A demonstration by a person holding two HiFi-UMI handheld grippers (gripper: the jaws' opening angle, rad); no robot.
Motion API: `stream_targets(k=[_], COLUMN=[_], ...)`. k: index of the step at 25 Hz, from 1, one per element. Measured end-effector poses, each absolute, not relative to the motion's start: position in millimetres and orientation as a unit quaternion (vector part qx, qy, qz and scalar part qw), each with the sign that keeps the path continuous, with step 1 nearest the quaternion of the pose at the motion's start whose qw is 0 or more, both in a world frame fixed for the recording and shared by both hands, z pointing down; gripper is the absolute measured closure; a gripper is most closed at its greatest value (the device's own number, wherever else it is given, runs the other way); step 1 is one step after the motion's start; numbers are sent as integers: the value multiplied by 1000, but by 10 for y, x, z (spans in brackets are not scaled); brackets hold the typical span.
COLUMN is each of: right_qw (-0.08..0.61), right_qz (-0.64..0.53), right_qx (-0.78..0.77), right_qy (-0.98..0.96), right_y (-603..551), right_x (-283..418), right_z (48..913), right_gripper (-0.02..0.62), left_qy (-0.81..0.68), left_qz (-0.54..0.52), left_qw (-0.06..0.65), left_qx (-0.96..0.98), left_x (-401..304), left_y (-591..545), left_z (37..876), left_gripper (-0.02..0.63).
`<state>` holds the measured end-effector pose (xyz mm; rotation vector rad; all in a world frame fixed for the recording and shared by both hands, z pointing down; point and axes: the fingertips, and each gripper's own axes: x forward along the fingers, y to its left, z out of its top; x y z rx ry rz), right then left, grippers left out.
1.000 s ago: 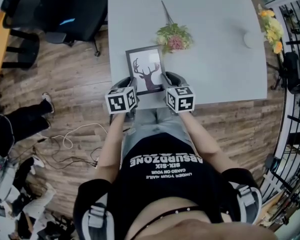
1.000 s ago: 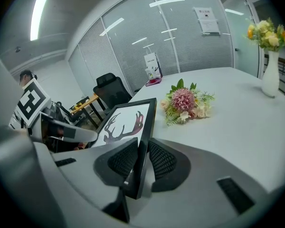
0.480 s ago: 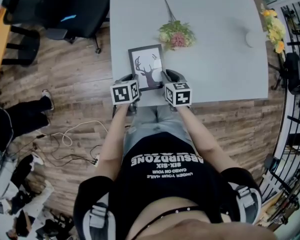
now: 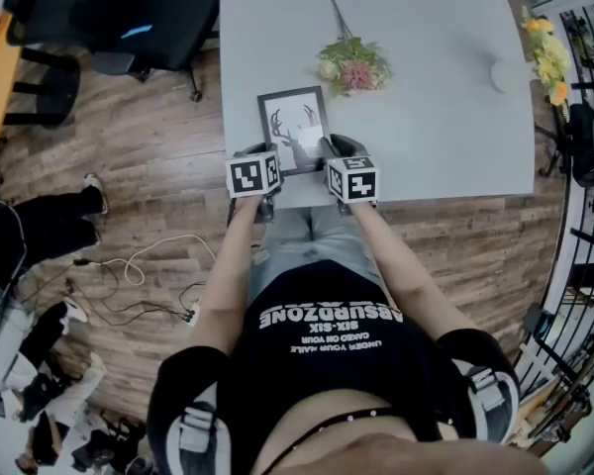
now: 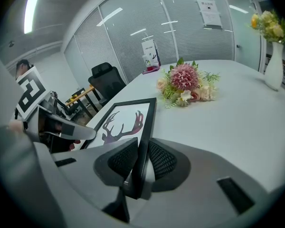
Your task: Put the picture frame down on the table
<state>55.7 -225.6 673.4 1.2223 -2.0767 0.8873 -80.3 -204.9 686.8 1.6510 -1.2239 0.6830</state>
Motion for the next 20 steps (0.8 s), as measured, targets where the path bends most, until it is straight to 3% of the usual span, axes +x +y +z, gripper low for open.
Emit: stream_targets(k=[18,20], right_qw=[289,285], right_qz=[330,332], right_qx=[436,427], right_qy=[-786,-792], right_y=[-2286,-2278], right_x=[513,493], right_z=[6793,6763], right_gripper=[497,444], left_qy=[-488,-483], left_qz=[304,299], left_qw=[442,444], left_qx=[689,693], left_x=[-793,-800], left_y=[-2104,-2117], left_z=[6940,6906], left_gripper=[515,513])
